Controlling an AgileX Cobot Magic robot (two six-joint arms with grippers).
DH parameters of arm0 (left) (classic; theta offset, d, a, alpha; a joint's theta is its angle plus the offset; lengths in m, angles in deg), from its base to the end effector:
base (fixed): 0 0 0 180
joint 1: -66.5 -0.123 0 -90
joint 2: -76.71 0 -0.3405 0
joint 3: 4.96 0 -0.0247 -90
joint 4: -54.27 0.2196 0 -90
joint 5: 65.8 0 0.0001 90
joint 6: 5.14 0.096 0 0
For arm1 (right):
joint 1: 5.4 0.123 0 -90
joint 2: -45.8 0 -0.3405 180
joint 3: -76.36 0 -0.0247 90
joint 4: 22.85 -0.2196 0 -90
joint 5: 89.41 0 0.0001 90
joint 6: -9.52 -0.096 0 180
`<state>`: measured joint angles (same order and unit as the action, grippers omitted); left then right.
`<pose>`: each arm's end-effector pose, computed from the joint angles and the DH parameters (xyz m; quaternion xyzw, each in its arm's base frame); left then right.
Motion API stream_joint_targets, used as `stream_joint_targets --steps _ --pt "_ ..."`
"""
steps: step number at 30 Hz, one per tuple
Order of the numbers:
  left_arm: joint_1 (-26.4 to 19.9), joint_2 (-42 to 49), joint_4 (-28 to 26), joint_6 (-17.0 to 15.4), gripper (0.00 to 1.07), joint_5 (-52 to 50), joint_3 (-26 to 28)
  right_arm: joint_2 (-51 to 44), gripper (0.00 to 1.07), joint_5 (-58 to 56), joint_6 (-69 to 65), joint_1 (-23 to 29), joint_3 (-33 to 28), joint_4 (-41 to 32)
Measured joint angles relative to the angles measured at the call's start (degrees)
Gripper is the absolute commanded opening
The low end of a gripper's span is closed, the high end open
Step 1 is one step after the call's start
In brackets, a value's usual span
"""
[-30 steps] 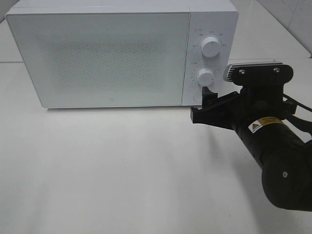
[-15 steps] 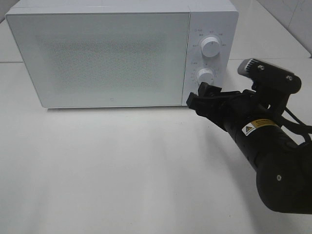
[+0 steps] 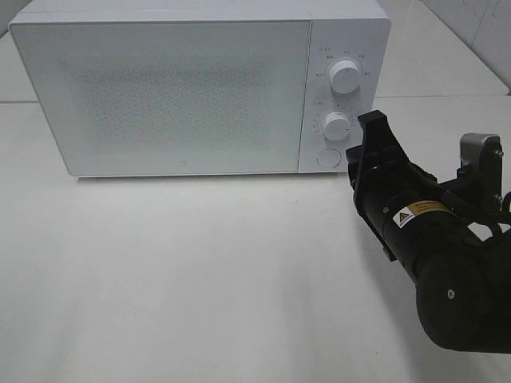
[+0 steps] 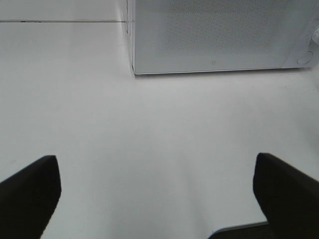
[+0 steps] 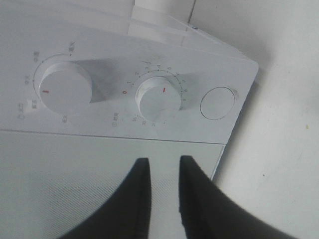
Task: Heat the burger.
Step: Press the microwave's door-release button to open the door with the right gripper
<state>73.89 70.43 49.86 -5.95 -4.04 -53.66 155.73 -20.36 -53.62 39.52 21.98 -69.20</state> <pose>-0.0874 0.0048 0.2634 0.0511 0.8493 -0.0758 0.5200 0.2356 0.1434 0.2220 0.4547 0.6149 0.3976 0.5069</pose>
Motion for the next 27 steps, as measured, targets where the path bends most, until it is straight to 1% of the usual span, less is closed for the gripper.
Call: stream_joint_targets --steps 1,2,3,10,19,22,27 --pt "0.0 0.0 0.0 0.0 0.98 0.0 0.0 0.0 0.05 0.0 -1.5 0.0 0.0 -0.3" --pt "0.0 0.0 0.0 0.0 0.98 0.0 0.0 0.0 0.05 0.0 -1.5 0.0 0.0 -0.3" --pt "0.0 0.0 0.0 0.0 0.98 0.0 0.0 0.0 0.0 -0.1 -4.2 0.0 0.0 -1.0" --pt "0.0 0.0 0.0 0.0 0.98 0.0 0.0 0.0 0.0 -3.0 -5.7 0.0 0.0 -5.0" --pt "0.0 0.0 0.0 0.0 0.98 0.0 0.0 0.0 0.0 -4.0 -5.7 -0.1 0.0 -5.7" --pt "0.0 0.0 0.0 0.0 0.98 0.0 0.0 0.0 0.0 -5.0 -5.7 -1.6 0.0 -6.3" --pt "0.0 0.0 0.0 0.0 0.98 0.0 0.0 0.1 0.0 -5.7 -5.8 -2.7 0.9 -6.5"
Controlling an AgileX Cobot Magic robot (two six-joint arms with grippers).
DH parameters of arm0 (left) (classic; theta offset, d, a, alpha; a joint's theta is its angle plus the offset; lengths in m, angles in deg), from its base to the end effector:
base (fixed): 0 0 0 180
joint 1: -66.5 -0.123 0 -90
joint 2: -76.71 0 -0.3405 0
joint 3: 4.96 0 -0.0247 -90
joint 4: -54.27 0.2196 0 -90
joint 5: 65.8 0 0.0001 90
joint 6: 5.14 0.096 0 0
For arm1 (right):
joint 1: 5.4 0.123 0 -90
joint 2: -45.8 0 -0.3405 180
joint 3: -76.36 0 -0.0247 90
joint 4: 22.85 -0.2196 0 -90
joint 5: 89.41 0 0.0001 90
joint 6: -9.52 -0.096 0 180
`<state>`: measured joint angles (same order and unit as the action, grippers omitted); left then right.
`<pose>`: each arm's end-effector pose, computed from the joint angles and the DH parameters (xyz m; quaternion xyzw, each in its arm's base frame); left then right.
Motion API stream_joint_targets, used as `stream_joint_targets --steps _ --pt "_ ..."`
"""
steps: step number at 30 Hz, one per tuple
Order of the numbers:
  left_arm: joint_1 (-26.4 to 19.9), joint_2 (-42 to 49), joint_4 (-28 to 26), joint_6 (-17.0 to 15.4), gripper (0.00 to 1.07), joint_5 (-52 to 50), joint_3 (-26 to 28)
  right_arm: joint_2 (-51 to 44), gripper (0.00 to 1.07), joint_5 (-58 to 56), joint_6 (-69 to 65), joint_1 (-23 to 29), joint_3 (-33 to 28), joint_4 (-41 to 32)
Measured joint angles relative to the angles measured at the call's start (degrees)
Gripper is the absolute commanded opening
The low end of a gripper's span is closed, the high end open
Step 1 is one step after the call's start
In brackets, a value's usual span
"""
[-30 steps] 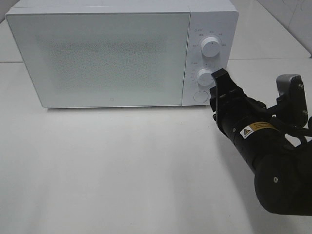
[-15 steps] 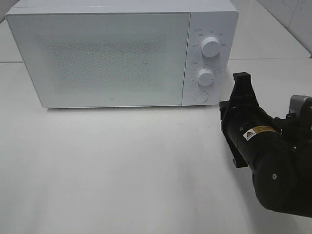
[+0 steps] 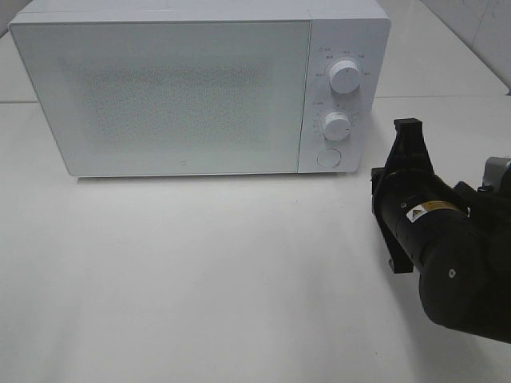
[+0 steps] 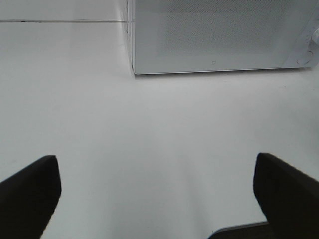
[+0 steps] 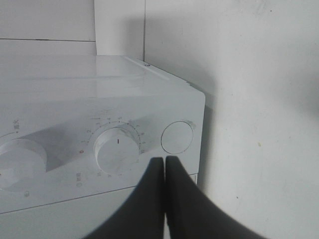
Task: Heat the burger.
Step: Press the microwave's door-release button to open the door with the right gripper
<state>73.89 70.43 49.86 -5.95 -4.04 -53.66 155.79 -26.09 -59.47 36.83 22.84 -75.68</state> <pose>-0.0874 0.0048 0.2634 0.0511 0.8493 -0.0758 0.5200 0.2417 0.1271 0.2127 0.5561 0.5739 0.3743 0.4704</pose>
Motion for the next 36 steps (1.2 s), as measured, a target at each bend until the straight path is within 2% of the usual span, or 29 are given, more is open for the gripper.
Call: stream_joint_targets --steps 17,27,36 --pt "0.0 0.0 0.0 0.0 0.98 0.0 0.0 8.5 0.0 -2.8 -1.3 -2.1 10.6 3.0" --pt "0.0 0.0 0.0 0.0 0.98 0.0 0.0 13.5 0.0 -6.4 -3.3 -6.6 17.2 5.6" --pt "0.0 0.0 0.0 0.0 0.98 0.0 0.0 18.0 0.0 -7.8 -4.2 -7.2 21.5 6.4"
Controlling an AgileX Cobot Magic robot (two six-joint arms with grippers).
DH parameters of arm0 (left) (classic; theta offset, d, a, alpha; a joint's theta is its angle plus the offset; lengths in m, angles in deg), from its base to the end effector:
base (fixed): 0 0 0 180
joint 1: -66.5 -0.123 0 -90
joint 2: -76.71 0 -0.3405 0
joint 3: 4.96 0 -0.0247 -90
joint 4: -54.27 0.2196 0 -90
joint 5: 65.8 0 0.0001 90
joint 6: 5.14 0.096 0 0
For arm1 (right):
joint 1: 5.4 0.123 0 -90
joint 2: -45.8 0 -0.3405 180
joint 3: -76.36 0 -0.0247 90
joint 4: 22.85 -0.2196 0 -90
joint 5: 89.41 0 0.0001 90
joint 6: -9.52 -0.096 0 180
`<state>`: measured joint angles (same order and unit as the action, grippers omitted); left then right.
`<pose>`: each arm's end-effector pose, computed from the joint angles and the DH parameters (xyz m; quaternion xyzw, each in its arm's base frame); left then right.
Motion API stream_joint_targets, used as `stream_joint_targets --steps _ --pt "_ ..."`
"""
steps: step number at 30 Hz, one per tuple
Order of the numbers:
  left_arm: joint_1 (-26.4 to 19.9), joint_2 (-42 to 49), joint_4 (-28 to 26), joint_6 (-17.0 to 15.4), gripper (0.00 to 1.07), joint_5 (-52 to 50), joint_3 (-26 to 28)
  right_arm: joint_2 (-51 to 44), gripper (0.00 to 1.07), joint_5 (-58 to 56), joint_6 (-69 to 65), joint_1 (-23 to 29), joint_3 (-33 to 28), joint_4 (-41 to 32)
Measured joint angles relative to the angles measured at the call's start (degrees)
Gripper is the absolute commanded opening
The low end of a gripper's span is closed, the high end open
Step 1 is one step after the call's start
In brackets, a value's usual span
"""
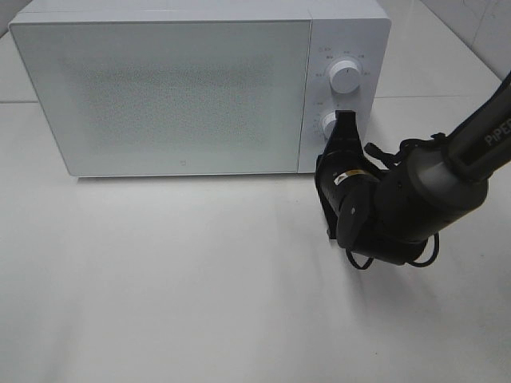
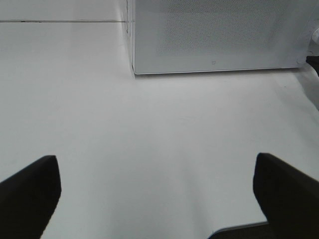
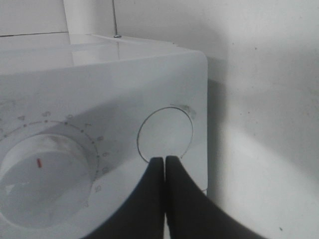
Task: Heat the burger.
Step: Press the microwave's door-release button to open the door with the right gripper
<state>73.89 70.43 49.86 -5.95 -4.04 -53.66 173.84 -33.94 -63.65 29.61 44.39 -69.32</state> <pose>-0.0874 0.0048 0.2634 0.0511 0.8493 -0.0758 0.5200 0.3424 0.1699 0.1606 0.5927 0.5640 0.3849 0.4272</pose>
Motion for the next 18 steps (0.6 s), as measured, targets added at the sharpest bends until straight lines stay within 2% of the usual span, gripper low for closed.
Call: stream_joint_targets --steps 9,18 --pt "0.0 0.0 0.0 0.0 0.98 0.0 0.0 1.1 0.0 -1.5 0.0 -2.8 1.7 1.3" --pt "0.0 0.0 0.0 0.0 0.98 0.0 0.0 1.8 0.0 -2.1 -0.1 -2.8 3.0 1.4"
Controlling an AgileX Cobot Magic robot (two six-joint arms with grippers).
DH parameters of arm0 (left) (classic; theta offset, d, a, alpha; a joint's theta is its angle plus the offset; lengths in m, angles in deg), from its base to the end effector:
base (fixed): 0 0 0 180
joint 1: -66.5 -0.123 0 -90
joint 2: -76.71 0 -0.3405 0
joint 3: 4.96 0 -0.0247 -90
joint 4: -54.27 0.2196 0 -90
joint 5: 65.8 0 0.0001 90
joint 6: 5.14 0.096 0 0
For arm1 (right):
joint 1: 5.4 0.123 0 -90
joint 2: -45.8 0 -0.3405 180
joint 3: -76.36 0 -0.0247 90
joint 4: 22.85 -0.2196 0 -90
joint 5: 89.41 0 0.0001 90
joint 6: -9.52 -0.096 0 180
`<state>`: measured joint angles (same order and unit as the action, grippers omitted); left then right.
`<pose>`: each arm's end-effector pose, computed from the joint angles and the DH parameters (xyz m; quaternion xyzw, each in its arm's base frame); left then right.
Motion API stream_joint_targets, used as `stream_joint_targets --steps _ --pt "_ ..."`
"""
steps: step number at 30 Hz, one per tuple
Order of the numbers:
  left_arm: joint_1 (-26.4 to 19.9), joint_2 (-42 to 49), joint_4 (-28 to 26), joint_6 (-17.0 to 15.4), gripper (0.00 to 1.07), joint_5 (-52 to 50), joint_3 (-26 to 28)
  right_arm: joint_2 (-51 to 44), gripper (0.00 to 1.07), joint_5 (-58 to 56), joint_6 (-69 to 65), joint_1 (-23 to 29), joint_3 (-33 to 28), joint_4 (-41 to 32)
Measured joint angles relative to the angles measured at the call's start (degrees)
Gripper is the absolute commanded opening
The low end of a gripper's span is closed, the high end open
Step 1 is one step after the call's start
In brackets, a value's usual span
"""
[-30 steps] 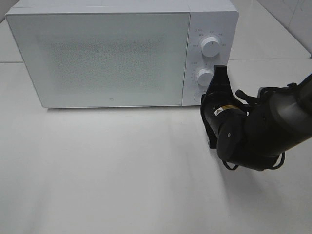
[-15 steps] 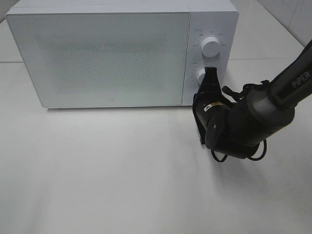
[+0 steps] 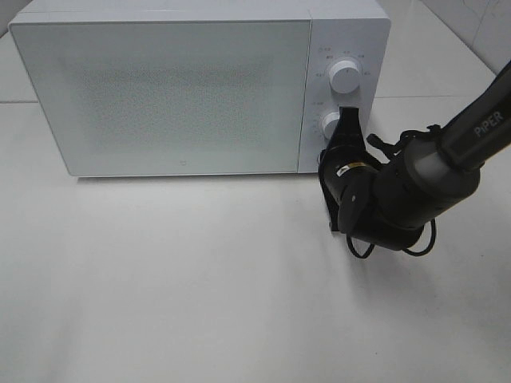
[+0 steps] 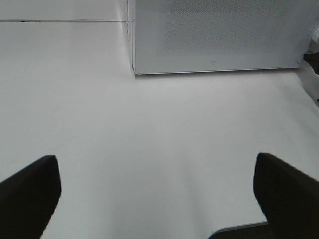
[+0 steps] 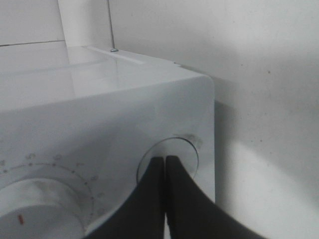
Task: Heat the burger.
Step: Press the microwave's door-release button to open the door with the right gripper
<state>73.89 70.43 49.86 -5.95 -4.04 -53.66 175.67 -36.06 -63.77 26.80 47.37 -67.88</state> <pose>-0.0874 0.0048 0.2634 0.0511 0.8493 -0.0758 0.5200 0.3607 0.1628 0.1545 0.6026 0.5595 0.3807 0.4230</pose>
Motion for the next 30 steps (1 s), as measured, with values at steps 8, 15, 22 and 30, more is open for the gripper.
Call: stream_joint_targets --steps 8,15,22,30 --pt "0.0 0.0 0.0 0.0 0.98 0.0 0.0 0.1 0.0 -1.0 0.0 -0.6 0.6 0.1" --pt "0.0 0.0 0.0 0.0 0.98 0.0 0.0 0.1 0.0 -0.6 -0.5 -0.6 0.7 0.1" --pt "0.0 0.0 0.0 0.0 0.98 0.0 0.0 0.5 0.0 -0.3 -1.0 -0.5 1.5 -1.0" --pt "0.0 0.0 0.0 0.0 0.98 0.0 0.0 3.5 0.0 2.6 -1.0 0.4 3.8 -2.7"
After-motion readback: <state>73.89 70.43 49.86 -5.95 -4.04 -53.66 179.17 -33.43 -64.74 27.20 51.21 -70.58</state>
